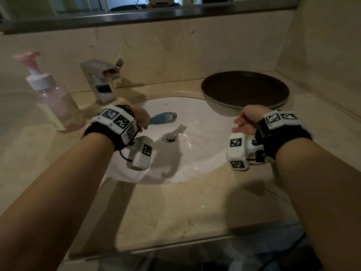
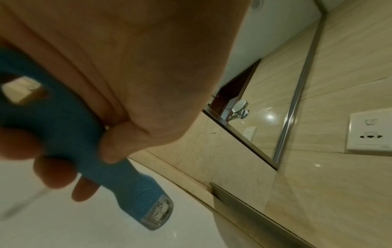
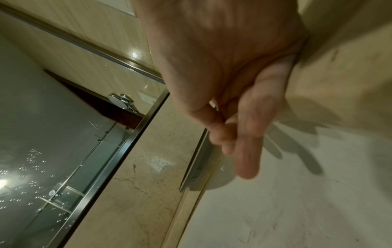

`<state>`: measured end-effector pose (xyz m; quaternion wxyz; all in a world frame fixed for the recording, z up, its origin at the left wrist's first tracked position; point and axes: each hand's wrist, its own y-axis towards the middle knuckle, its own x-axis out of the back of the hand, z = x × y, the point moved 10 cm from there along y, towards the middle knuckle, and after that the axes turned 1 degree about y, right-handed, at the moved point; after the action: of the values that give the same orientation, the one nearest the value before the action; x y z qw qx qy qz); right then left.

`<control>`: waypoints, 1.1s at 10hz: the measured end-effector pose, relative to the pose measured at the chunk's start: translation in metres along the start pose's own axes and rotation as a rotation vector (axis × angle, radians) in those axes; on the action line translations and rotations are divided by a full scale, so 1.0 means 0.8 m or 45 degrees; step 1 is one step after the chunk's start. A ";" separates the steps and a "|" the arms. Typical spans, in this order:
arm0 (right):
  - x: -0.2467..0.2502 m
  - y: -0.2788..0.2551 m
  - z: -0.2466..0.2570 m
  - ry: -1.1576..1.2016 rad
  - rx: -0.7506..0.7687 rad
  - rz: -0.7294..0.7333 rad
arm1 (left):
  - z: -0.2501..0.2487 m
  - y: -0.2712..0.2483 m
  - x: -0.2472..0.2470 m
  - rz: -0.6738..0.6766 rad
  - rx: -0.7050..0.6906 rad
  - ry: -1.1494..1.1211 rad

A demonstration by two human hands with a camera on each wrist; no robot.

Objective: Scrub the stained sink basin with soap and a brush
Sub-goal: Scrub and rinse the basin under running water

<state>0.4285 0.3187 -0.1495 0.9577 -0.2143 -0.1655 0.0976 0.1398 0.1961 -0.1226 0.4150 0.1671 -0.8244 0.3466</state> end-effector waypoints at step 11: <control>0.053 -0.024 0.005 -0.518 -0.117 -0.627 | -0.032 0.015 -0.071 0.571 0.118 -0.176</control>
<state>0.4690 0.3139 -0.1259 0.8891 -0.1871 -0.4046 -0.1038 0.1819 0.2221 -0.1628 0.2621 0.0219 -0.8505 0.4555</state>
